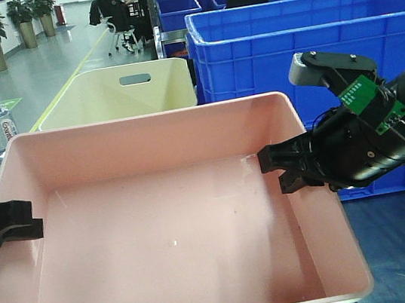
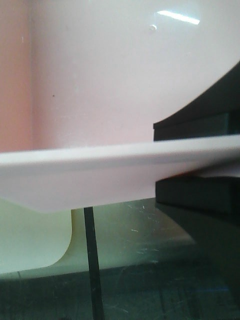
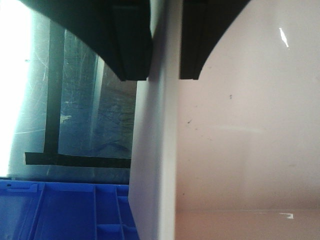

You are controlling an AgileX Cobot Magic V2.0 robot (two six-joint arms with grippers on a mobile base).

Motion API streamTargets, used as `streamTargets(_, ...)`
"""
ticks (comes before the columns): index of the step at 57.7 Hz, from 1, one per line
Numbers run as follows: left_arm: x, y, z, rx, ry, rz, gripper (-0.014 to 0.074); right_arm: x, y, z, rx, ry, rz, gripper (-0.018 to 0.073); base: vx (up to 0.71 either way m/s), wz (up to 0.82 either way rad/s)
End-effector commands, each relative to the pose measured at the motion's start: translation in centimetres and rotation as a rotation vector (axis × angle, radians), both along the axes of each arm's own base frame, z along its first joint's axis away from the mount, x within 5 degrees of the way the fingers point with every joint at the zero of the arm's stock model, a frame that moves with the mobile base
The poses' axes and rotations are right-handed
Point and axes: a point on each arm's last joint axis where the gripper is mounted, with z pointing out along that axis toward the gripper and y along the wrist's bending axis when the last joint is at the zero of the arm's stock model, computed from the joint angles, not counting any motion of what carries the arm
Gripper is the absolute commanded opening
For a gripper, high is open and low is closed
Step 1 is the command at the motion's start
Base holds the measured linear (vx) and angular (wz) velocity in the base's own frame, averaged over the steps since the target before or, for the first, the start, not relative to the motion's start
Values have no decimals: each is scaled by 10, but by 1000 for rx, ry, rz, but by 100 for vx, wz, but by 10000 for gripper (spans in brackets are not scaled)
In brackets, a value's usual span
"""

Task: Grab pink bin and stack on right shelf
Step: 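Lower the pink bin onto the table with both grippers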

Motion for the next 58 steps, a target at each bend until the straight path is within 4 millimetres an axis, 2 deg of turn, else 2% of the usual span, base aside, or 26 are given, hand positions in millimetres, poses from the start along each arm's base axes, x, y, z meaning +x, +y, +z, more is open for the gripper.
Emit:
streamTargets(1, -6, -1, 21, -61, -100, 9, -1, -5, -6, 29, 50, -155, -18, -8, 0, 0)
streamTargets(23, -6, -1, 21, -61, -103, 11, -1, -3, -6, 29, 63, -165, -27, -8, 0, 0)
streamTargets(29, 0, -2, 15, -74, -57, 26, -1, 3, -3, 13, 44, -65, -40, -8, 0, 0)
streamTargets(39, 19, -4, -11, -35, 83, 32, -1, 22, 4, -13, 13, 36, -37, -8, 0, 0)
streamTargets(48, 37, -7, -32, -24, 155, 34, 1, 41, 13, -47, -12, 159, -27, -8, 0, 0)
streamTargets(58, 52, -9, -50, -14, 212, 36, 13, 53, 19, -71, -21, 237, -25, -6, 0, 0)
